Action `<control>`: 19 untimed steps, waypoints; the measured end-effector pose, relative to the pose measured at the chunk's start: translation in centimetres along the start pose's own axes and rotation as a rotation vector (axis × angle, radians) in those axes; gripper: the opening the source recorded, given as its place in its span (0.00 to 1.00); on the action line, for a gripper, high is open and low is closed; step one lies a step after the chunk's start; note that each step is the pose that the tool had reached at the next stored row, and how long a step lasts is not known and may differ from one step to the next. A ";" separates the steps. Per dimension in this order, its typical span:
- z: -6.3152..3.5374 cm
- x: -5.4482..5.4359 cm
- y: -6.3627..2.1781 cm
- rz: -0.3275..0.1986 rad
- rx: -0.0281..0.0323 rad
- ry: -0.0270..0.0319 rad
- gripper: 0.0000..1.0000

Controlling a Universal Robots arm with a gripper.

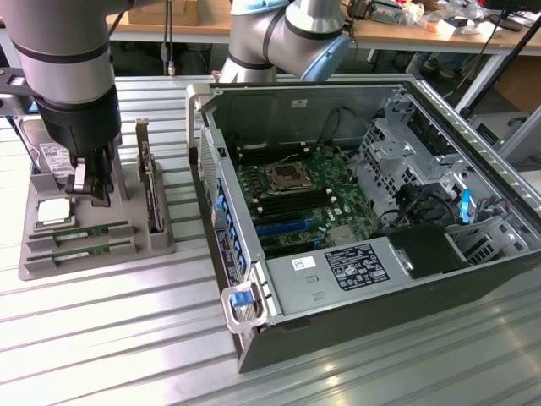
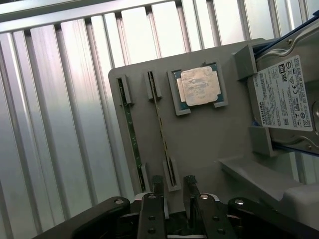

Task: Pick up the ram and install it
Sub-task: 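Pick up the ram and move it above insertion slot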

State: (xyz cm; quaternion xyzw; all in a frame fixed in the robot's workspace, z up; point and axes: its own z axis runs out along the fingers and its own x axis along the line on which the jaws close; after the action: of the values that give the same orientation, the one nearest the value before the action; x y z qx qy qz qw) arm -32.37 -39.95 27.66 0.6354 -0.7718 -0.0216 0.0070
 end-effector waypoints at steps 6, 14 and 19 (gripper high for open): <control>0.59 0.0 -0.02 0.000 -0.0008 0.0002 0.30; 1.23 0.0 -0.05 0.000 -0.0017 0.0004 0.30; 1.52 0.0 -0.06 0.000 -0.0020 0.0004 0.30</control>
State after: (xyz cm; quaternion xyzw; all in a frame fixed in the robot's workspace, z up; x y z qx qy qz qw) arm -32.38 -39.95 26.14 0.6354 -0.7718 -0.0223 0.0078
